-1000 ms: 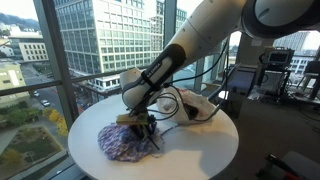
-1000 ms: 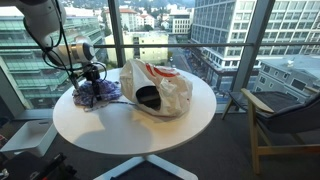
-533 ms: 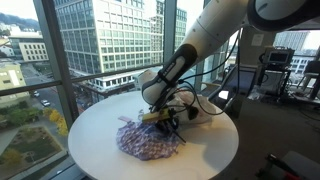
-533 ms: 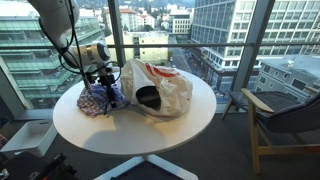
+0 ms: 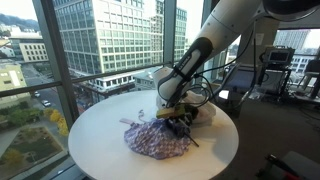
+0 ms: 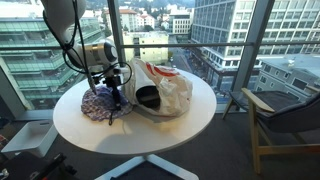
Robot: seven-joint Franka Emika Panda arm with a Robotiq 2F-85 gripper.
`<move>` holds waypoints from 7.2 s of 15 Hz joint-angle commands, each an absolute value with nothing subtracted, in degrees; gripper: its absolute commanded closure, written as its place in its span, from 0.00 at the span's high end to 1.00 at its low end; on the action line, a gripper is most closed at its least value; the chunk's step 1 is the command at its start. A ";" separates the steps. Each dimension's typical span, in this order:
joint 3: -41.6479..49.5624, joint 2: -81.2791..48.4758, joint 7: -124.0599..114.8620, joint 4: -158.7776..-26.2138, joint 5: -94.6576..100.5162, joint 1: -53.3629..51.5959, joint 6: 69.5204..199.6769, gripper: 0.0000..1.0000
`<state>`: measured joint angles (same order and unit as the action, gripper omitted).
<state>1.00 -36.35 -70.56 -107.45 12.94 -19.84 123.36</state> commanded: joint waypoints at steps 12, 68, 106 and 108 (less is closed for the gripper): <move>-1.45 -29.78 -65.09 -119.16 13.17 -20.05 135.79 1.00; -4.79 -34.37 -56.89 -113.15 13.43 -24.23 146.96 1.00; -3.23 -20.46 -54.71 -113.61 3.63 -23.25 153.17 0.12; -3.44 -20.14 -54.66 -113.60 3.56 -23.07 153.06 0.12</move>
<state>-3.11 -22.30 -54.23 -112.32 3.16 -23.18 151.82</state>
